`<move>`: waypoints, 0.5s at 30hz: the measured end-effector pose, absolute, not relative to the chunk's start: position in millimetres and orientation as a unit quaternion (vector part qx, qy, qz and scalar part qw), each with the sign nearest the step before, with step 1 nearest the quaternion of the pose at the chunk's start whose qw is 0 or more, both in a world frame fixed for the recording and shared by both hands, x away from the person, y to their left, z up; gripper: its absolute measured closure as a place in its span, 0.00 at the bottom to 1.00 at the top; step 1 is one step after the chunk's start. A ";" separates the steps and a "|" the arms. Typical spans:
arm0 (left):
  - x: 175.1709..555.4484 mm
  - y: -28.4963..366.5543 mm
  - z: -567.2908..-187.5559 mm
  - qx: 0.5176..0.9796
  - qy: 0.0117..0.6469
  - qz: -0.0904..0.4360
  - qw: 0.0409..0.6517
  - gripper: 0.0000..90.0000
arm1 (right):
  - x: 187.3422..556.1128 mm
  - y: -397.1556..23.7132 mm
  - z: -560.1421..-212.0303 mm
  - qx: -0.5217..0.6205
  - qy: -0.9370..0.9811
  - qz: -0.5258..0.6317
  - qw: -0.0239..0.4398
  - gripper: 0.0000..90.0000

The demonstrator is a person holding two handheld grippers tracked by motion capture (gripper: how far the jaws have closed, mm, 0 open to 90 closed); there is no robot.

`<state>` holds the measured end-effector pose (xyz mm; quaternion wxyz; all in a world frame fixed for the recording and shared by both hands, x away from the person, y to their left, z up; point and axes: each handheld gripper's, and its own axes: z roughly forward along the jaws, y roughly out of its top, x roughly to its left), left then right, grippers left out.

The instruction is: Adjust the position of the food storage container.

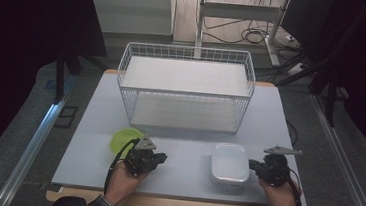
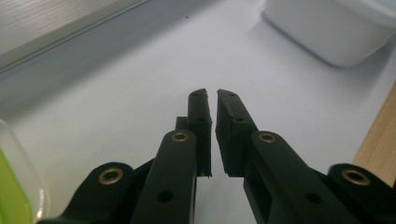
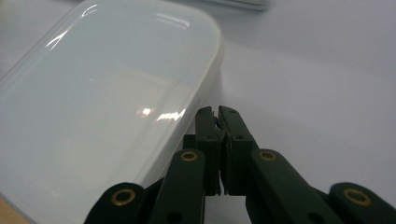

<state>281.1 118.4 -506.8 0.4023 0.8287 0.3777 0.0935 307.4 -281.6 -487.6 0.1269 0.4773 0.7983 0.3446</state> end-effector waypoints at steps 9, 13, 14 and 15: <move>287.0 117.8 -504.9 0.826 0.382 0.099 0.402 0.94 | 310.6 -232.8 -487.4 0.424 0.828 0.345 0.124 0.96; 296.7 107.6 -499.9 0.827 0.375 0.101 0.406 0.95 | 294.5 -248.5 -478.7 0.431 0.820 0.349 0.145 0.97; 299.1 104.0 -498.8 0.827 0.373 0.102 0.408 0.95 | 287.0 -253.0 -476.3 0.436 0.816 0.353 0.143 0.97; 301.3 100.8 -497.8 0.829 0.369 0.103 0.408 0.95 | 278.9 -256.4 -474.9 0.437 0.813 0.359 0.138 0.97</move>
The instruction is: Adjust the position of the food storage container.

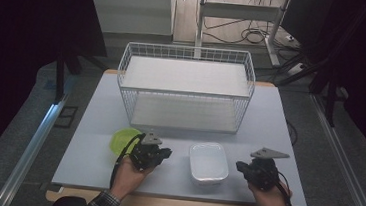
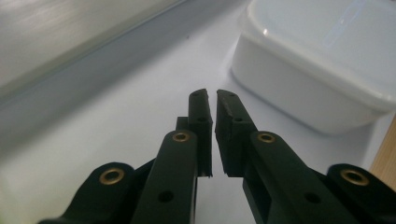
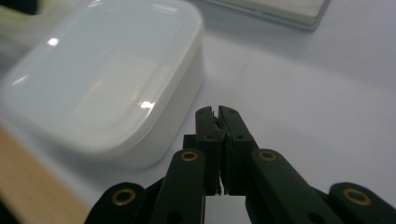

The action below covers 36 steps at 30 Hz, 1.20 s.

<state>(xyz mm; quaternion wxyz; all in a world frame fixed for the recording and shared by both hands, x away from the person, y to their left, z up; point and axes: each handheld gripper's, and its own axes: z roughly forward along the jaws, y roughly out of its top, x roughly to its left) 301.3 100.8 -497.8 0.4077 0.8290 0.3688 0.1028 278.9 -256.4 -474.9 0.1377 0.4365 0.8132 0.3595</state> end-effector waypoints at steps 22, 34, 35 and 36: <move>360.9 59.3 -498.2 0.826 0.396 0.110 0.385 0.96 | 306.3 -230.5 -496.4 0.440 0.818 0.366 0.052 0.95; 328.0 75.1 -494.6 0.834 0.390 0.066 0.385 0.91 | 337.4 -232.8 -500.8 0.443 0.820 0.359 0.046 0.95; 330.6 76.5 -493.2 0.833 0.395 0.076 0.379 0.91 | 339.1 -232.2 -500.6 0.443 0.821 0.356 0.051 0.95; 334.0 75.6 -493.5 0.827 0.406 0.086 0.379 0.92 | 344.3 -229.4 -498.6 0.443 0.823 0.350 0.068 0.95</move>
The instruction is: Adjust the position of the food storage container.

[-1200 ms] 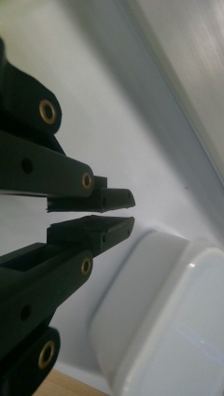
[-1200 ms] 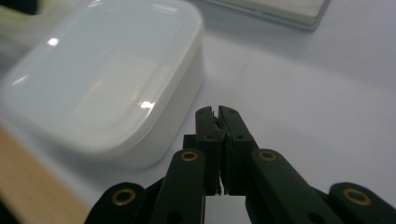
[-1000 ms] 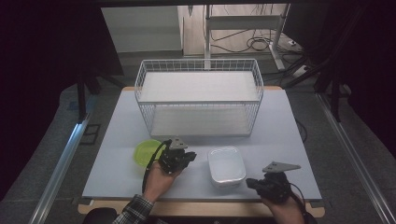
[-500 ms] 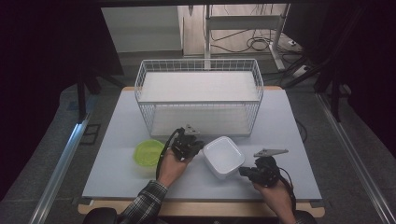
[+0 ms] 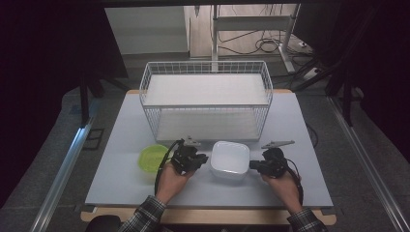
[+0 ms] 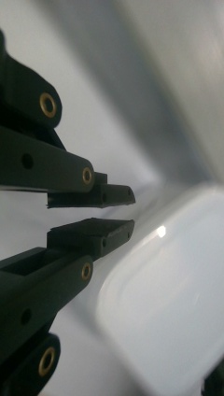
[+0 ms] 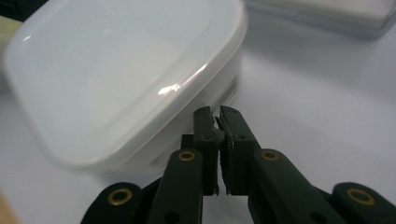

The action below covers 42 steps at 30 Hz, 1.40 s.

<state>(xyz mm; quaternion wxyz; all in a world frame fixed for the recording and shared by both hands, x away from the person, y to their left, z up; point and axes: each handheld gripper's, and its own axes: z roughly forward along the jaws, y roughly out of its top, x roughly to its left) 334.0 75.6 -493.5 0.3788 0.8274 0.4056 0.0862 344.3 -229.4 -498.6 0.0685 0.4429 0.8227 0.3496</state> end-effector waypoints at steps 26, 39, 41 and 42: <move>295.9 101.1 -511.3 0.820 0.433 0.080 0.365 0.97 | 322.1 -187.5 -496.7 0.388 0.845 0.360 0.076 0.99; 282.3 143.7 -491.4 0.794 0.463 0.137 0.370 1.00 | 312.2 -209.1 -484.1 0.390 0.834 0.374 0.115 0.91; 286.8 150.7 -493.0 0.788 0.474 0.141 0.367 1.00 | 312.2 -209.3 -484.0 0.390 0.834 0.373 0.117 0.91; 288.3 153.5 -494.1 0.785 0.481 0.143 0.364 1.00 | 312.2 -209.0 -484.1 0.388 0.835 0.373 0.118 0.90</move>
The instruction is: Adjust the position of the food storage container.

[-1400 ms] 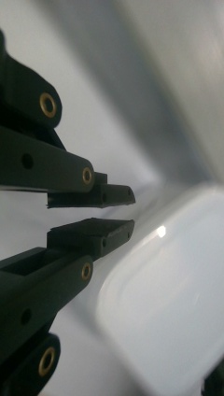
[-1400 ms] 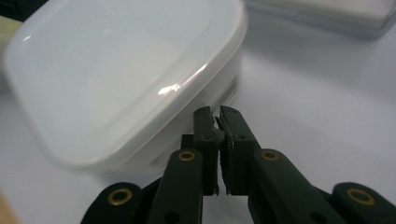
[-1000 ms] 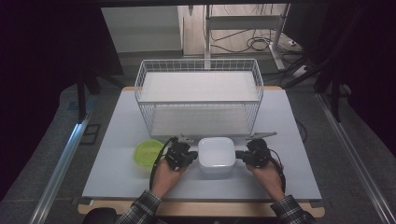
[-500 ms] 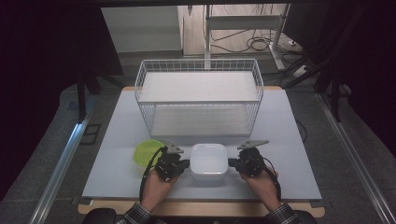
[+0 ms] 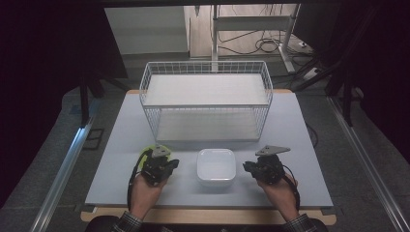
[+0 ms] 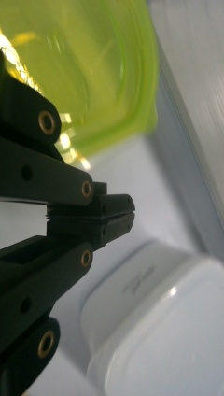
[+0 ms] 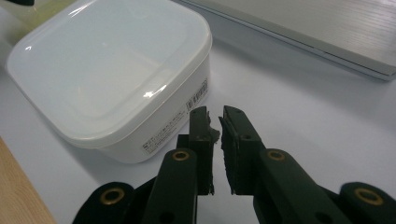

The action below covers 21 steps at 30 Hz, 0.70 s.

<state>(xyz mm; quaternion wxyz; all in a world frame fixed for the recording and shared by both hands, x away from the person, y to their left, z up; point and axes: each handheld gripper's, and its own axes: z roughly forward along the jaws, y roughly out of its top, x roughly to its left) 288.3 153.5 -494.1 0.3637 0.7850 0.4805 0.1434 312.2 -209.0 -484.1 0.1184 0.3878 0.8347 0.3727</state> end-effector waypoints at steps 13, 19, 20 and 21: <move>296.1 183.2 -499.9 0.760 0.516 0.148 0.367 1.00 | 311.5 -207.3 -486.7 0.375 0.844 0.364 0.123 0.89; 284.1 168.6 -499.4 0.785 0.461 0.116 0.397 0.76 | 307.2 -213.4 -481.9 0.361 0.841 0.377 0.142 0.80; 280.8 164.8 -500.0 0.788 0.456 0.114 0.397 0.68 | 306.3 -215.3 -480.6 0.361 0.839 0.381 0.146 0.76; 277.3 161.6 -500.8 0.791 0.454 0.119 0.393 0.59 | 305.3 -216.9 -479.6 0.360 0.836 0.388 0.146 0.71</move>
